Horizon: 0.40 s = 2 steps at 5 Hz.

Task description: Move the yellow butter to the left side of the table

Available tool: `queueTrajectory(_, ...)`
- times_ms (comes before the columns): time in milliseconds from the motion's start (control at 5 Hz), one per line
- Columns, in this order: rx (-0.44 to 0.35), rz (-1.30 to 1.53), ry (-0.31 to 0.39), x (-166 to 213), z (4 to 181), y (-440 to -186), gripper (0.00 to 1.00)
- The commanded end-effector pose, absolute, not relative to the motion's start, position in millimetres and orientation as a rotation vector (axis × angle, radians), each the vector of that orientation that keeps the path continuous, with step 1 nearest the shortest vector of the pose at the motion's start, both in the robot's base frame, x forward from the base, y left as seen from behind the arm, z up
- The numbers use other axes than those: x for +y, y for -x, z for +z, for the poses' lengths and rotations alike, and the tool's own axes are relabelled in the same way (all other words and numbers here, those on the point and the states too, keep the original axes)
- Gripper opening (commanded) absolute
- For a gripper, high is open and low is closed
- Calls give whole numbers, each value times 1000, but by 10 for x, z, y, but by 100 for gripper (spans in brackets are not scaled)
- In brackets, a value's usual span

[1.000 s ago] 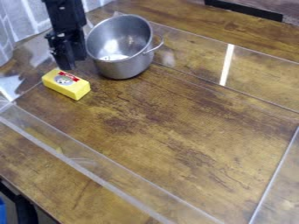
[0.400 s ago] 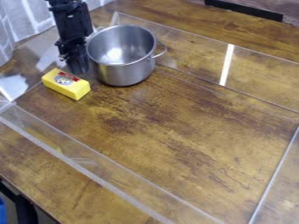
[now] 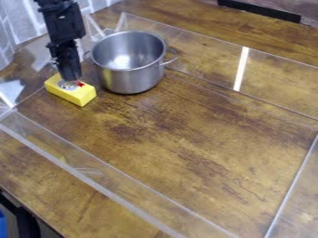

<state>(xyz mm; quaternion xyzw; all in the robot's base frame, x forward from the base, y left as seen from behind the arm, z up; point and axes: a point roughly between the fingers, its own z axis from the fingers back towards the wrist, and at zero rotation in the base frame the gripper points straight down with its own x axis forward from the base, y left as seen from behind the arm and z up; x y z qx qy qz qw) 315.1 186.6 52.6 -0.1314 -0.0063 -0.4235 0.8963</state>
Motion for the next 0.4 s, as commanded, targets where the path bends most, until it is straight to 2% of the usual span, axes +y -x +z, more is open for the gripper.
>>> queueTrajectory(0, -61, -772, 219, 1960, 759, -3113, 0)
queueTrajectory(200, -61, -758, 227, 1894, 741, -3101, 0)
